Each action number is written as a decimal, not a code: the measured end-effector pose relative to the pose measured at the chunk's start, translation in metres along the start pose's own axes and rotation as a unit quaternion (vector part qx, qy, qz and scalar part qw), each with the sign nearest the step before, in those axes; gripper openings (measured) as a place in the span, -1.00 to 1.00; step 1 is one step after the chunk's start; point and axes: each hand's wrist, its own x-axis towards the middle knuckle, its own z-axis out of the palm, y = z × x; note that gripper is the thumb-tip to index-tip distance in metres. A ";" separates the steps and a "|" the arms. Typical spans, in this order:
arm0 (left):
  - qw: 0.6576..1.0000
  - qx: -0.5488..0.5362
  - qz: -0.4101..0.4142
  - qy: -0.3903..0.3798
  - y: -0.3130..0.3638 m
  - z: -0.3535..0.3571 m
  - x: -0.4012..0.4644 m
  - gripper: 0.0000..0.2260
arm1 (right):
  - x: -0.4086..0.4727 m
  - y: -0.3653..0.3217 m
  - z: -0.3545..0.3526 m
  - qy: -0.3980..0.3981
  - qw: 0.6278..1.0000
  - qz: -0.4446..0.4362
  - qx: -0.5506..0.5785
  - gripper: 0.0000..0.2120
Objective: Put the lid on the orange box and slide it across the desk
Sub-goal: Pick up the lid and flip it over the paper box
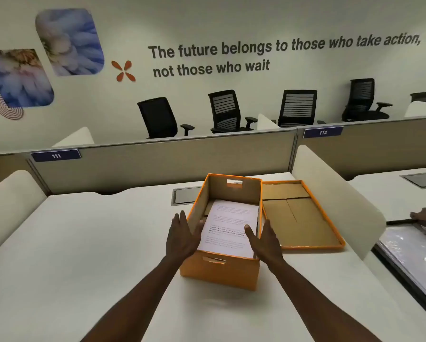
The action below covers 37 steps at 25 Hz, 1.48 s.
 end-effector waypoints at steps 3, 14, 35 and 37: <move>0.999 -0.005 -0.044 -0.011 -0.004 0.013 -0.008 -0.21 | -0.004 0.014 0.007 -0.049 0.997 -0.020 0.059 -0.21; 0.980 -0.131 -0.106 0.108 0.002 0.018 -0.041 -0.36 | 0.039 0.013 0.001 -0.142 0.978 -0.114 0.101 -0.25; 0.941 -0.298 0.160 0.007 0.128 0.098 -0.105 -0.82 | 0.102 0.154 -0.077 0.031 0.914 -0.132 -0.383 -0.74; 0.937 -0.320 0.106 -0.094 0.139 0.118 -0.101 -0.84 | 0.100 0.151 -0.077 0.044 0.927 -0.141 -0.345 -0.77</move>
